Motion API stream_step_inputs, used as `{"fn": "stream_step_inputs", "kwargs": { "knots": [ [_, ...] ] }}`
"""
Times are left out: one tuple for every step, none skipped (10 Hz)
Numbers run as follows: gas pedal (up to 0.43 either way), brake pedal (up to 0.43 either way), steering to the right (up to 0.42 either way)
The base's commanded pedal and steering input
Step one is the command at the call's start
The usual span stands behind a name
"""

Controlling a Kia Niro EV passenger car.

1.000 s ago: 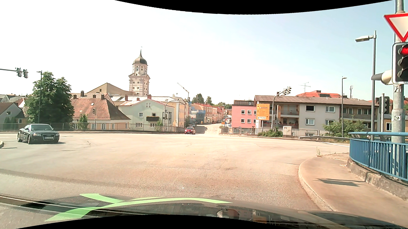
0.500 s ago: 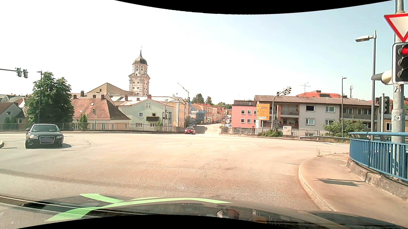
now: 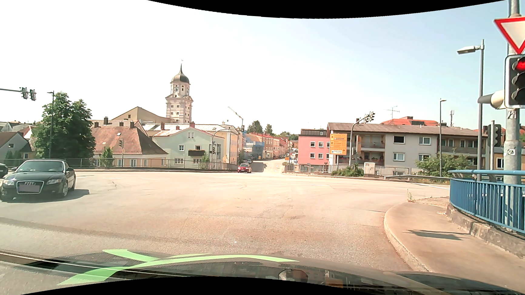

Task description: Follow the waypoints while adhering to traffic rules and regulations

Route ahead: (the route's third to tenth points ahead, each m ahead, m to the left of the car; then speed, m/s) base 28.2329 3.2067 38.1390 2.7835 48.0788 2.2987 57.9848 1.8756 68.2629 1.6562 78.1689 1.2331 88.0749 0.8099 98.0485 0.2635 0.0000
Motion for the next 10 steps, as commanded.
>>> {"fn": "stream_step_inputs", "kwargs": {
  "knots": [
    [0.0, 0.274, -0.006],
    [0.0, 0.274, -0.007],
    [0.0, 0.274, -0.007],
    [0.0, 0.274, -0.007],
    [0.0, 0.274, -0.007],
    [0.0, 0.274, -0.007],
    [0.0, 0.274, -0.007],
    [0.0, 0.274, -0.007],
    [0.0, 0.274, -0.007],
    [0.0, 0.274, -0.007]
  ]
}}
